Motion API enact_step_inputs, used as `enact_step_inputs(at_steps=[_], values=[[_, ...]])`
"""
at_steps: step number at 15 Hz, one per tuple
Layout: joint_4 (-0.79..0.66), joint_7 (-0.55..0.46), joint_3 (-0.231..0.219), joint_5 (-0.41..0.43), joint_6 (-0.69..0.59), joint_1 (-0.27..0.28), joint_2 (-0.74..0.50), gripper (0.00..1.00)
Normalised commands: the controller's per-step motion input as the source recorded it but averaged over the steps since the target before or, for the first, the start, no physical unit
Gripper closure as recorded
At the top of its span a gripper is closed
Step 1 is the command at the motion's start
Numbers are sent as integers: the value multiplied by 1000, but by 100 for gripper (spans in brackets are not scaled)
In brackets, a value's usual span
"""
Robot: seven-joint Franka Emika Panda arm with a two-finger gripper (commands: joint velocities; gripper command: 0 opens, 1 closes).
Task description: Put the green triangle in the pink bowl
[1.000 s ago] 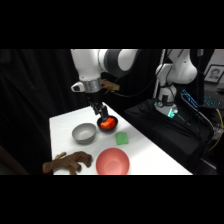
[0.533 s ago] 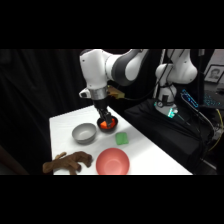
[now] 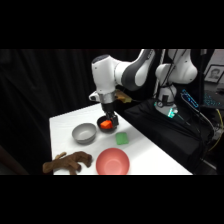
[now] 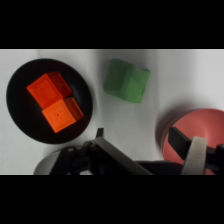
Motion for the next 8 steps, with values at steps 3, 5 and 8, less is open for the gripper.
enact_step_inputs(at_steps=[3, 5, 8], values=[[-287, 116, 20, 126, 249, 26, -187, 0], [-272, 103, 23, 189, 288, 16, -142, 0], [-272, 87, 26, 222, 324, 11, -120, 0]])
